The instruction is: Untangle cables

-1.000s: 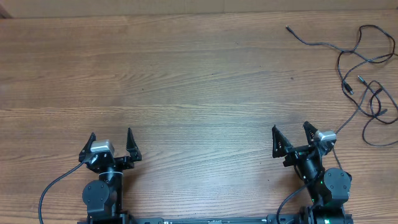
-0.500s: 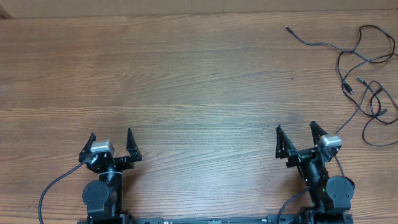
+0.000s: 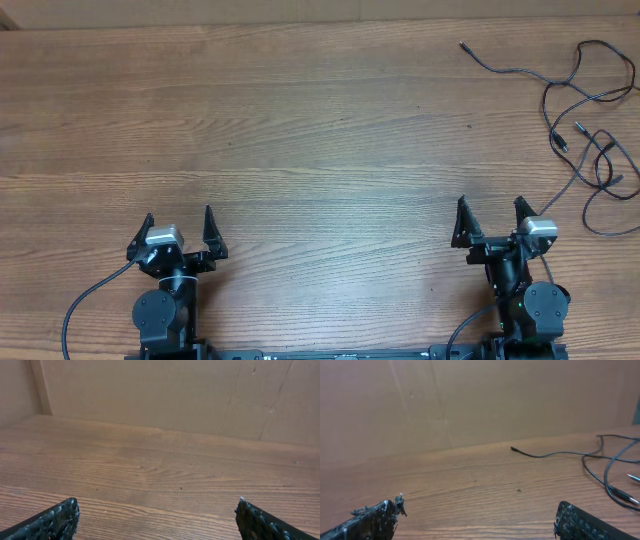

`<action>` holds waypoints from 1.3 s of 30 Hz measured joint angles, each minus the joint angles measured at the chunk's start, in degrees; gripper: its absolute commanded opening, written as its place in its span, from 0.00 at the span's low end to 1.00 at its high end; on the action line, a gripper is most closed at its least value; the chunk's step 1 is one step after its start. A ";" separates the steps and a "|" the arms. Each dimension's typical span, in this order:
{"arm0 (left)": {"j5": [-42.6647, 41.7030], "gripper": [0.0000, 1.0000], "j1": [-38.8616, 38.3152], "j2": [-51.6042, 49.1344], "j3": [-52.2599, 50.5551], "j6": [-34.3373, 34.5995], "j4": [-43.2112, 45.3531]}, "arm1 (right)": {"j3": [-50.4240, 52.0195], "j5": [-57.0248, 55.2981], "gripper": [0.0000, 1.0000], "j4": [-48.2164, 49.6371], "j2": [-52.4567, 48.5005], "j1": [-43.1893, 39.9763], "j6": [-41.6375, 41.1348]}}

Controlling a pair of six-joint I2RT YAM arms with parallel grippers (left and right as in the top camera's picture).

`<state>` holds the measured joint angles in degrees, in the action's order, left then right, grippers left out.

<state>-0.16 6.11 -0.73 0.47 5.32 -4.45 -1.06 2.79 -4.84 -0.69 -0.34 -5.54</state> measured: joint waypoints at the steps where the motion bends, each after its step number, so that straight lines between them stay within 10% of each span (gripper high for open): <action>1: 0.00 1.00 0.00 -0.02 0.00 0.00 0.00 | 0.00 -0.44 1.00 -0.04 0.00 0.00 -0.37; 39: 0.00 1.00 0.00 -0.02 0.00 0.00 0.00 | 0.00 4.31 1.00 0.31 0.00 0.00 10.10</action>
<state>-0.16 6.11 -0.75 0.47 5.32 -4.45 -1.06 7.09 -4.54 -0.69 -0.34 4.56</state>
